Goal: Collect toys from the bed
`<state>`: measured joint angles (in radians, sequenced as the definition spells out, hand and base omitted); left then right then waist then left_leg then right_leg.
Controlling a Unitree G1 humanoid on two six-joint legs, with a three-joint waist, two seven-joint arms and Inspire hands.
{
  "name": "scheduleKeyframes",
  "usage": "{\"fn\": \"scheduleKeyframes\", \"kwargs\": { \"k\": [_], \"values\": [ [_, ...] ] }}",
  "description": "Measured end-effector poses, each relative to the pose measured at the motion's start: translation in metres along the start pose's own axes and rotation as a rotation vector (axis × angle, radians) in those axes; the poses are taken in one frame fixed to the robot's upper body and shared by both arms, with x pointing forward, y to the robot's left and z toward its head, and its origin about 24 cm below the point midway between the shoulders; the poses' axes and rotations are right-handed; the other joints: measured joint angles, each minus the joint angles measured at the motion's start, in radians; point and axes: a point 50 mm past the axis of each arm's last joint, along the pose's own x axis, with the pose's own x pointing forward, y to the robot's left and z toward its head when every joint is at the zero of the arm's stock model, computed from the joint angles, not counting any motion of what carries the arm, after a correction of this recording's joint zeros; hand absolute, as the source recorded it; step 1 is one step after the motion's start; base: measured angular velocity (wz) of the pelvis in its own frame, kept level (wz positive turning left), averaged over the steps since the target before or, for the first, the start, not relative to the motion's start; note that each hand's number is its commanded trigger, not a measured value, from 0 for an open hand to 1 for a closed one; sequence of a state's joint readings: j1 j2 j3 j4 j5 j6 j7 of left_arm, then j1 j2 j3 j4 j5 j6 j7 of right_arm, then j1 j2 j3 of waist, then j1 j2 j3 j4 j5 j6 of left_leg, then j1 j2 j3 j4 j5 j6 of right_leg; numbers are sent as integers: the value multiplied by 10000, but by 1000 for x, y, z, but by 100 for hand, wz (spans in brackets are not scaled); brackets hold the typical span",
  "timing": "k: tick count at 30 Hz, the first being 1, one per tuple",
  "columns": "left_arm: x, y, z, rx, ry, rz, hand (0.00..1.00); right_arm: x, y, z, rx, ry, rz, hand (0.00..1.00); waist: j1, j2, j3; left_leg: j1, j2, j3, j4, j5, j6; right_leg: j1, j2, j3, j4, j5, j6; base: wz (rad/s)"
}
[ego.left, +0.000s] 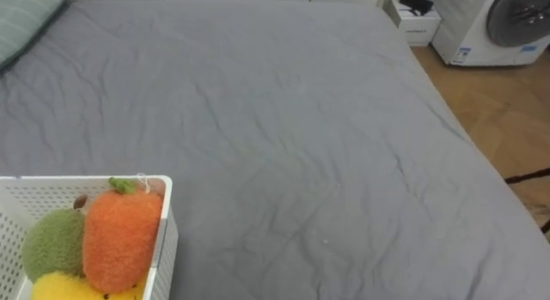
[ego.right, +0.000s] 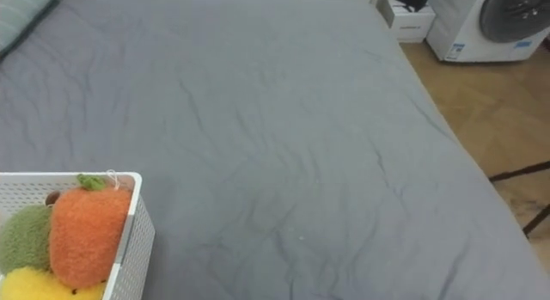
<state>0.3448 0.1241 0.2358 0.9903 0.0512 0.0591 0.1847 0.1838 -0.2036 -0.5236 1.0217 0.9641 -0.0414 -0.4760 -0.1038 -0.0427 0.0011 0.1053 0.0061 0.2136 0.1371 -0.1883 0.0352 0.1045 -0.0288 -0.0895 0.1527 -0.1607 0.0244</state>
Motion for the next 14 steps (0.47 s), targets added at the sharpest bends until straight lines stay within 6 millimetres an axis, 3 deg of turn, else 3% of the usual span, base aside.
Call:
{"fn": "scheduleKeyframes", "kwargs": {
  "k": [4, 5, 7, 11, 14],
  "values": [
    [0, -1, -4, 69, 190, -230, 0, 5, -28, -32, -996, 1020, -559, 0, -14, 16, -6, 143, -29, -25, -9, -7, -6, 57, -24, 3, -5, -117, -22, 1],
    [0, -1, -3, 110, 174, -249, 0, 5, -31, -36, -1289, 1132, -519, 0, -19, 70, 28, 142, -31, -42, -8, -7, -6, 70, -27, -21, -12, -117, -22, 4],
    [0, -2, -3, 122, 185, -360, 0, 4, -37, -50, -2855, 1539, -36, 0, 18, 46, 21, 136, -35, -57, -3, -7, -7, 72, -30, -38, -16, -118, -20, 2],
    [1, -5, 3, 454, 74, -449, 0, 1, -36, -63, -6312, 1526, 1315, 0, 246, 56, 15, 116, -23, 2, 0, -12, -14, -2, -29, -36, -1, -116, -23, -4],
    [2, -9, 12, 597, -69, -505, 0, -3, -29, -74, -8795, 1484, 2328, 0, 570, 113, -38, 104, -16, 19, -1, -13, -14, -29, -20, -19, -14, -104, -40, 0]
  ]
}}
